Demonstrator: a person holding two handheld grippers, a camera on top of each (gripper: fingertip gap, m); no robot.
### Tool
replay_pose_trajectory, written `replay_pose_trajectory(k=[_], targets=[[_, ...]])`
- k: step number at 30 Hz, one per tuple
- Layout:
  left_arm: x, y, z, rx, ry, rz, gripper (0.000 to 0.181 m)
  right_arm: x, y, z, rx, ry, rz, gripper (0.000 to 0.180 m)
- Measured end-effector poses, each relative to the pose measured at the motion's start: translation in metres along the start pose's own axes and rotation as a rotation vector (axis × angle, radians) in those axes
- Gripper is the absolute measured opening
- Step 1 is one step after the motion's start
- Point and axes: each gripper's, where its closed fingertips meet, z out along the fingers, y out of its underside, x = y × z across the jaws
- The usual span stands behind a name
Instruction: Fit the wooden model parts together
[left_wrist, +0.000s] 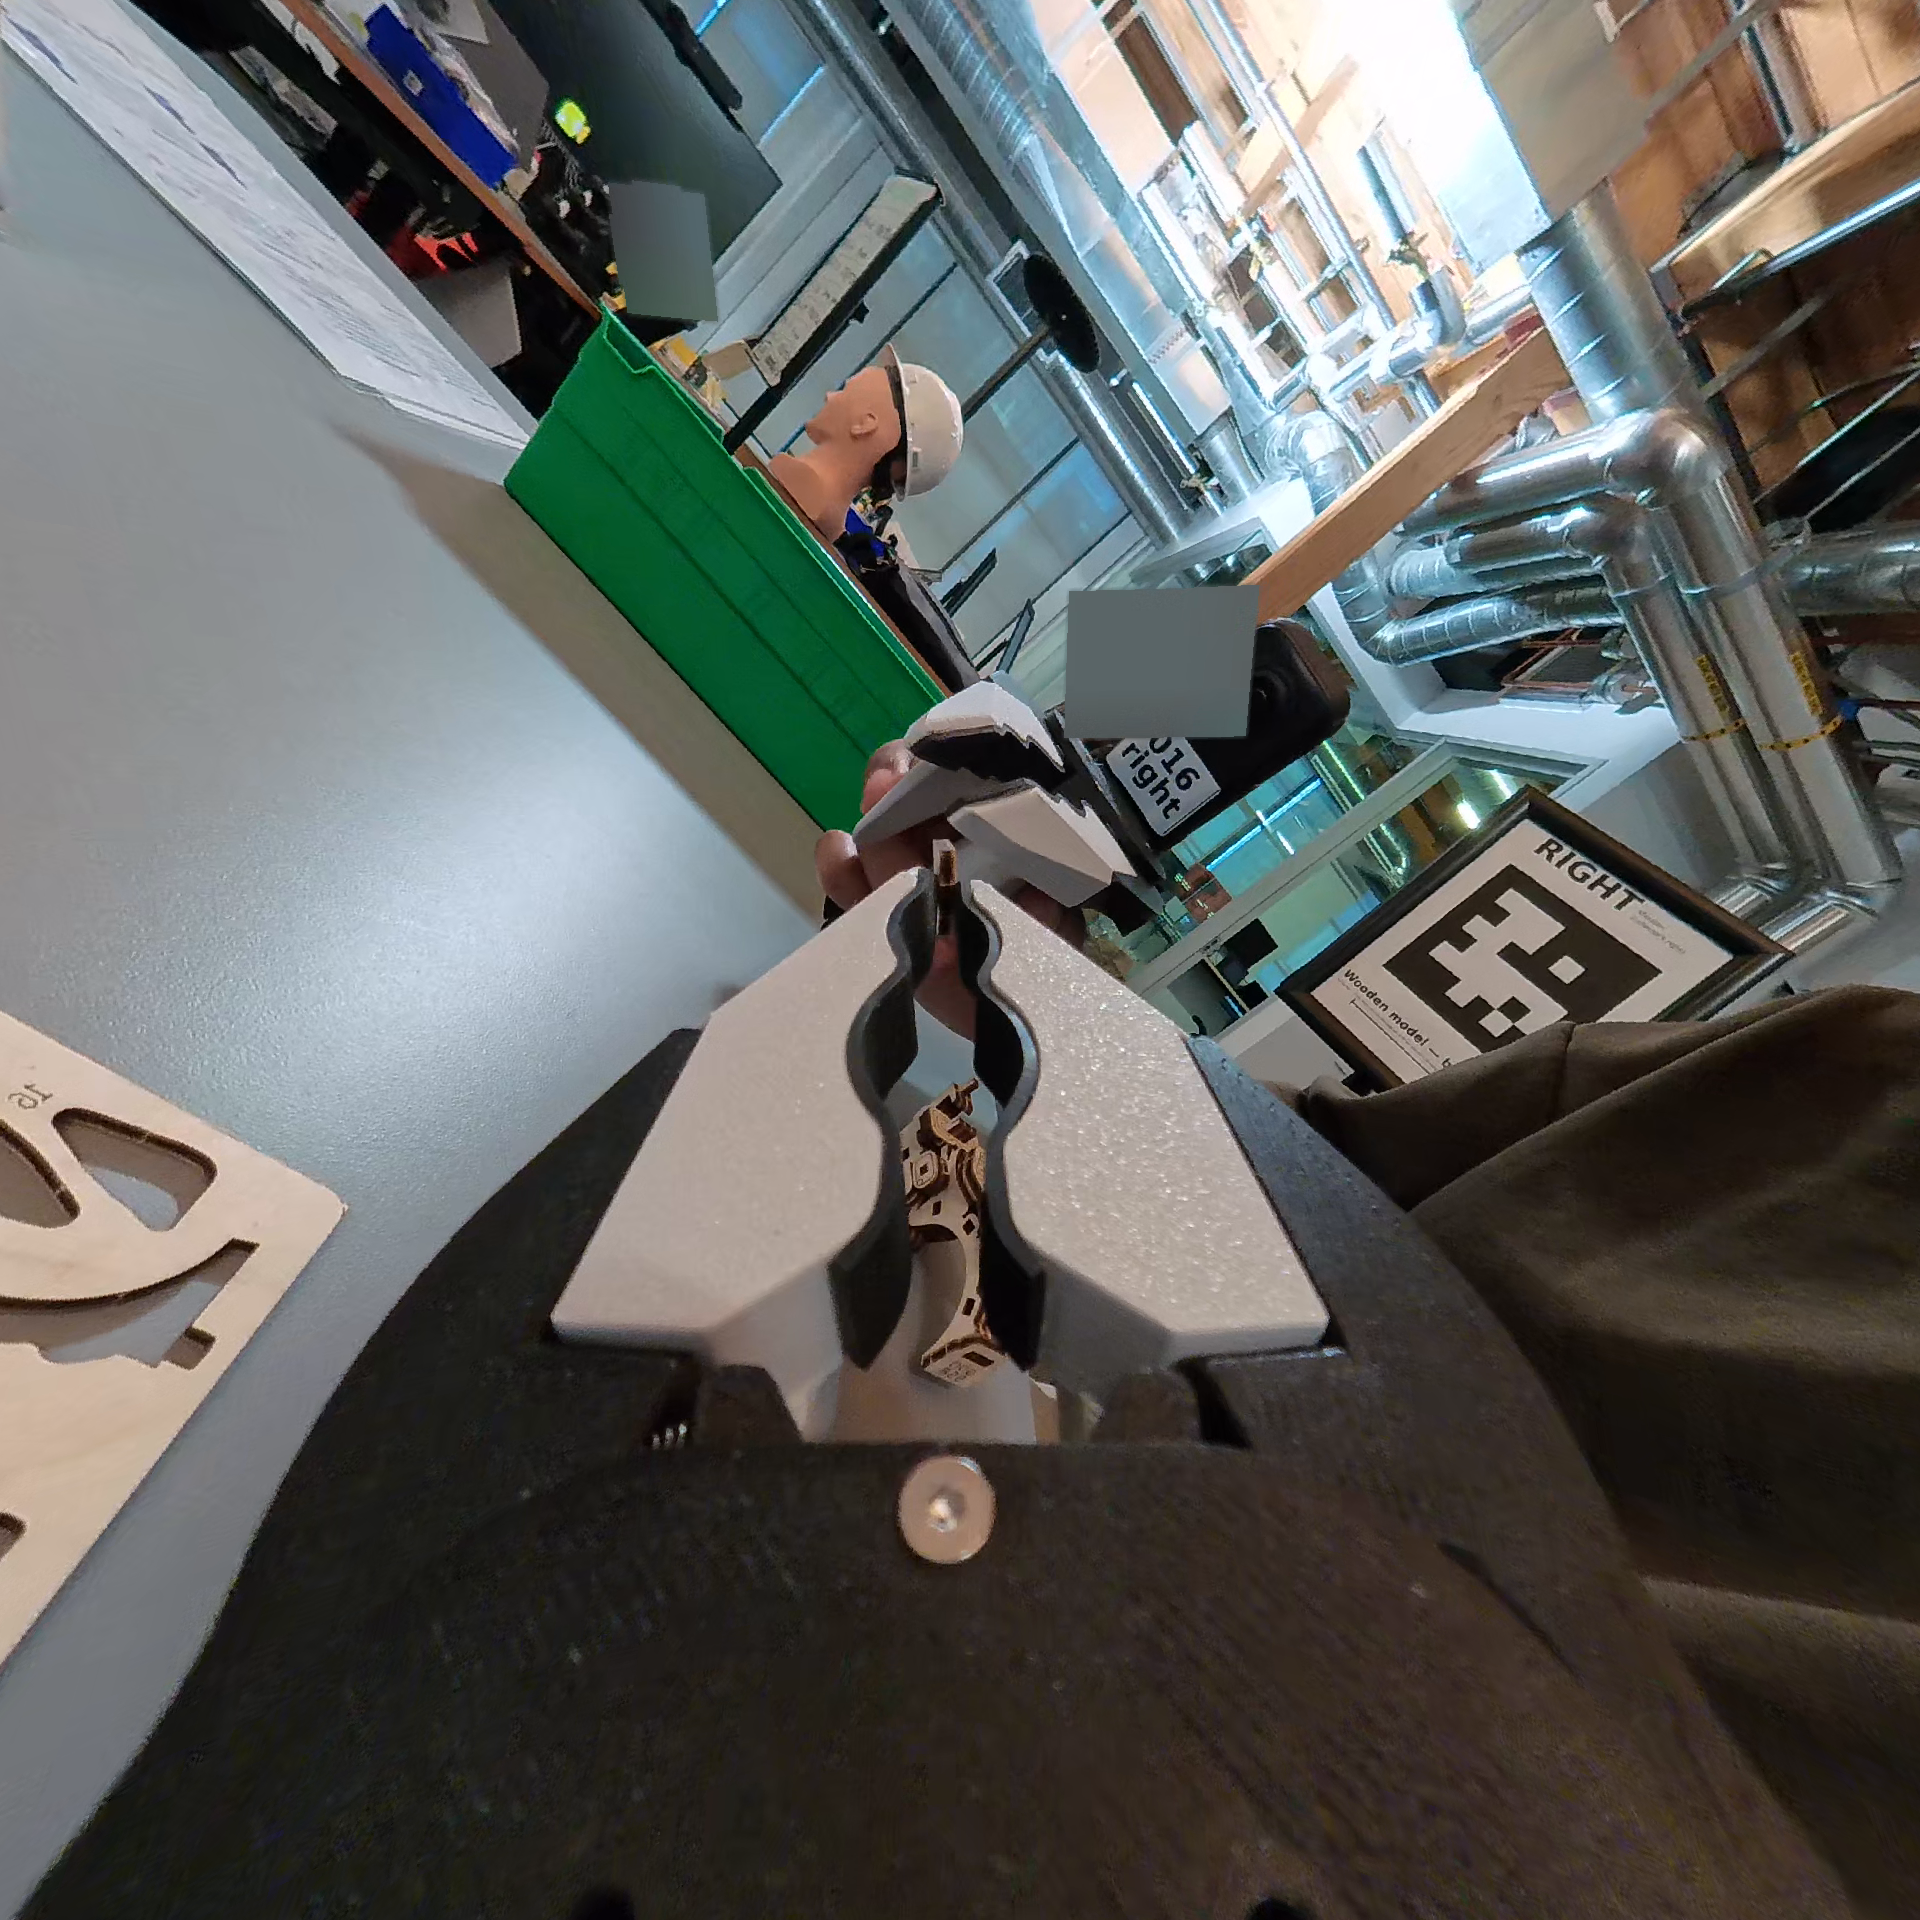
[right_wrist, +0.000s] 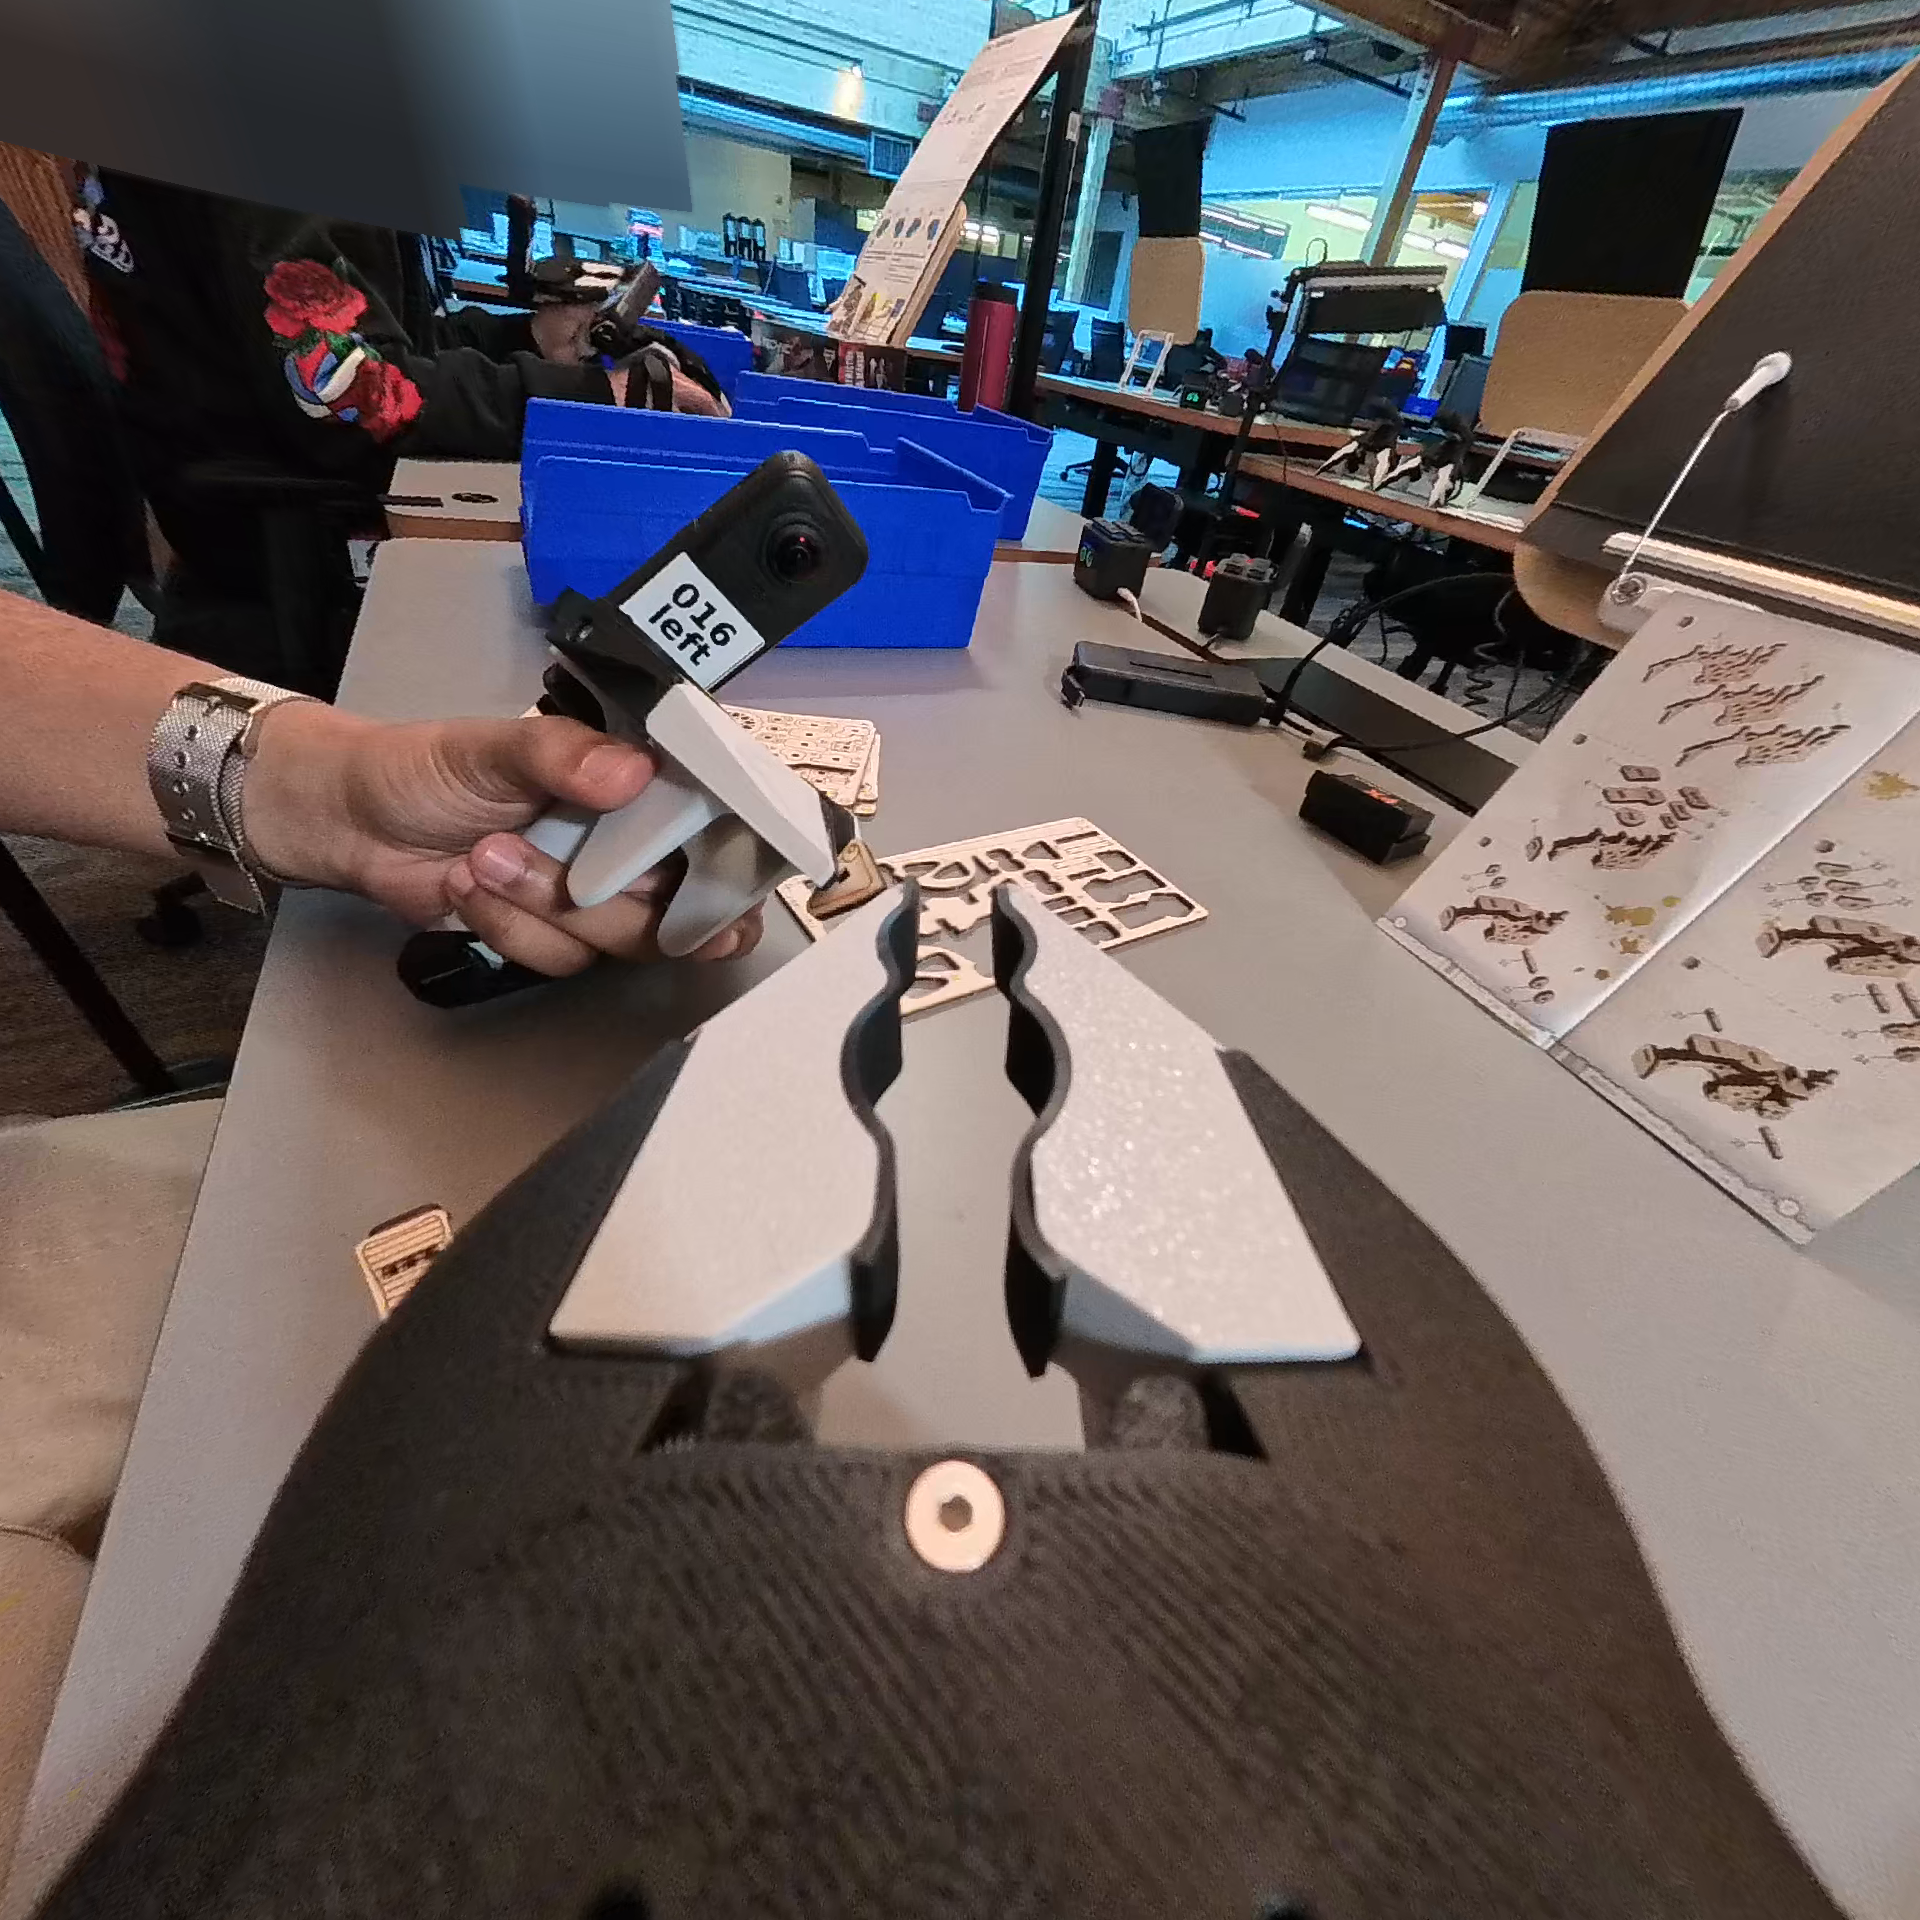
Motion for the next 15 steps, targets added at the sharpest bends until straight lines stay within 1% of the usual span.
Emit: replay_pose_trajectory(k=[8, 12, 15], targets=[[0.003, -0.002, -0.001, 0.009, 0.030, -0.016, 0.000, -0.007, 0.001, 0.000, 0.005, -0.084, 0.077, 0.016], [0.008, 0.000, 0.000, -0.003, 0.073, -0.039, 0.000, -0.011, 0.003, 0.001, -0.001, -0.117, 0.097, 0.012], [0.010, 0.002, 0.001, -0.016, 0.094, -0.050, 0.000, -0.019, 0.001, 0.002, 0.010, -0.180, 0.145, 0.010]])
